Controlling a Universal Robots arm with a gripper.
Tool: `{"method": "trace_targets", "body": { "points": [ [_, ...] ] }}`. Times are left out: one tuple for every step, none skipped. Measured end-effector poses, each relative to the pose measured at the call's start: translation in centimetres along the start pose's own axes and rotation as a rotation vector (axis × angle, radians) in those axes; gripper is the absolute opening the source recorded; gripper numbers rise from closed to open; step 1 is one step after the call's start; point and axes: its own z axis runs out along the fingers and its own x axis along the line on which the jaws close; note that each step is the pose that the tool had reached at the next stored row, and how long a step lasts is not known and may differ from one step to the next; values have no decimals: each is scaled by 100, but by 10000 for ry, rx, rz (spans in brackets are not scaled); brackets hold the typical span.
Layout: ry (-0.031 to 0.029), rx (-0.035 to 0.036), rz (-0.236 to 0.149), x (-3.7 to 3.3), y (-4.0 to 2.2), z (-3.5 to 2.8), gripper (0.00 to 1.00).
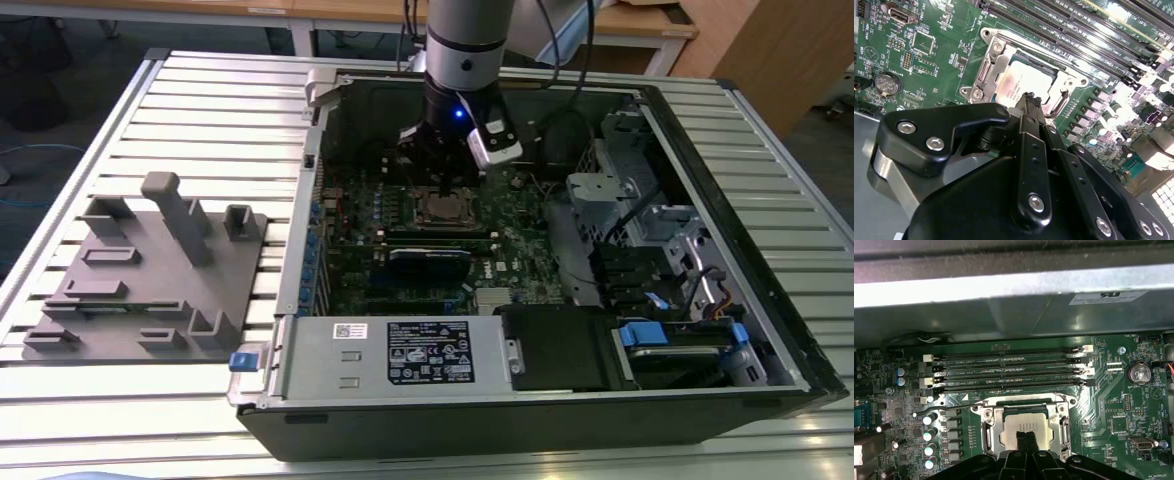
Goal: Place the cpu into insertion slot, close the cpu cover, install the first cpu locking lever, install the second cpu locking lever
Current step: 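Install the first cpu locking lever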
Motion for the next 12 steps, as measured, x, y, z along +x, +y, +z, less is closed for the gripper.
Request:
{"method": "trace_targets", "body": {
  "points": [
    [0,-1,1,0,0,-4,10],
    [-1,-5,1,0,1,-8,10],
    [-1,-4,1,0,1,-14,10],
    [-1,-7,1,0,1,-20,10],
    [-1,-10,1,-1,1,-26,10],
    [0,-16,1,-1,1,-31,10],
    [0,-23,0,-1,2,-35,10],
    [0,-26,1,-1,2,-40,10],
    [0,-29,1,-1,2,-44,10],
    [-1,-32,1,-1,2,-44,10],
    [-1,-33,1,-1,2,-44,10],
    [-1,-32,1,-1,2,-45,10]
  ]
}}
